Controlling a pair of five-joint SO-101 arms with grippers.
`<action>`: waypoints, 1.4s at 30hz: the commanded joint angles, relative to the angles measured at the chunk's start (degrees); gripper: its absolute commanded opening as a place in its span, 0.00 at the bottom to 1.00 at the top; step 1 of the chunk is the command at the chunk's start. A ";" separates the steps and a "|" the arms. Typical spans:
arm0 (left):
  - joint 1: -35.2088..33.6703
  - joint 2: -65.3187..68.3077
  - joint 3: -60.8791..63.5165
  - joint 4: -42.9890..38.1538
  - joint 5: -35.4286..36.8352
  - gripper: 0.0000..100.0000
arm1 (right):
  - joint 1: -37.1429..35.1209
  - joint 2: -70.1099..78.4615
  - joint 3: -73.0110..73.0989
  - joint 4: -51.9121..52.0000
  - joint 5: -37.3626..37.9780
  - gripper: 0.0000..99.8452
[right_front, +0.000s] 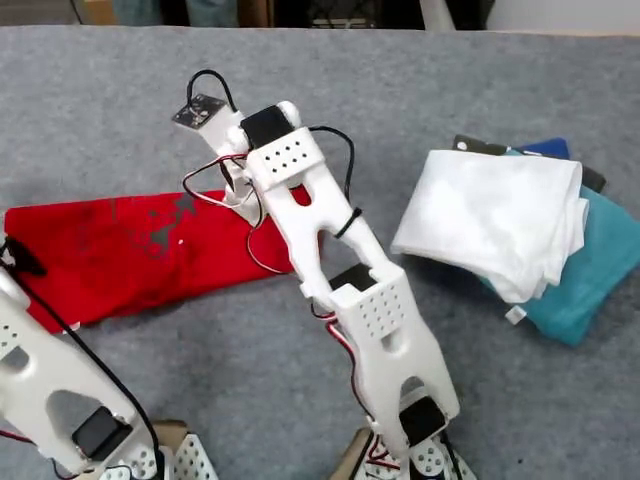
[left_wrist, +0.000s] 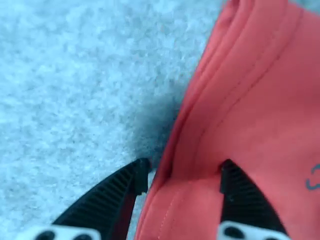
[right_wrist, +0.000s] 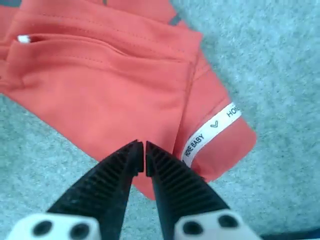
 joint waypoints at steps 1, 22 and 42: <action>0.57 4.48 -10.07 4.31 -0.79 0.12 | 0.53 -4.53 -0.13 0.18 -0.44 0.01; 9.71 -19.34 -7.25 6.95 3.60 0.03 | 19.52 -23.96 -4.79 -7.74 -2.73 0.01; 57.01 -42.29 31.08 -4.48 32.09 0.03 | 42.81 -27.91 -19.56 -7.38 -3.25 0.01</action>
